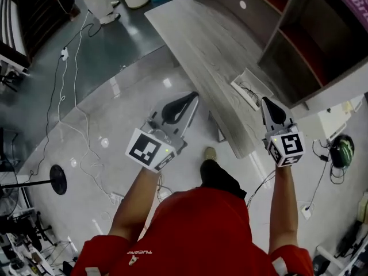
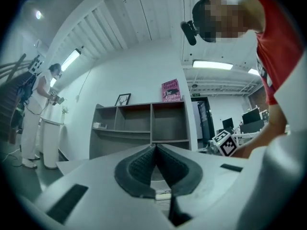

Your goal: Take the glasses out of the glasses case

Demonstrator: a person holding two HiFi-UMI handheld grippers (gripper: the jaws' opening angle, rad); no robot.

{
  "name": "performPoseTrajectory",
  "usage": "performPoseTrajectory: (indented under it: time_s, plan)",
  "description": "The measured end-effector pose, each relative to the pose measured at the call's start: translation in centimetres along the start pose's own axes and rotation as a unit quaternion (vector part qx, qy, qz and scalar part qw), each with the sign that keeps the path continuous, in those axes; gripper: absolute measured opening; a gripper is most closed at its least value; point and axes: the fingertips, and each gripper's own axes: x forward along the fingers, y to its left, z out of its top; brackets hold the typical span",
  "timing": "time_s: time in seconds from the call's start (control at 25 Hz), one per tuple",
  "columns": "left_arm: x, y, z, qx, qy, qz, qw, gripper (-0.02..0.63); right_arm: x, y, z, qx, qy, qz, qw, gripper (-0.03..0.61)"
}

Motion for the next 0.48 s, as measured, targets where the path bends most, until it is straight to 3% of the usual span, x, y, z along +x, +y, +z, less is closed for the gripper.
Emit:
performPoseTrajectory:
  time_s: [0.2,0.48]
  plan:
    - [5.3,2.6,-1.9,-0.015,0.01,-0.015,0.9997,0.011,4.7,-3.1,-3.4,-0.028,0.074,0.035,0.996,0.006]
    - [9.4,5.2,-3.8,-0.018,0.027,-0.032,0.999,0.011,8.5,-4.5,-7.8,-0.054,0.17,0.073,0.981,0.052]
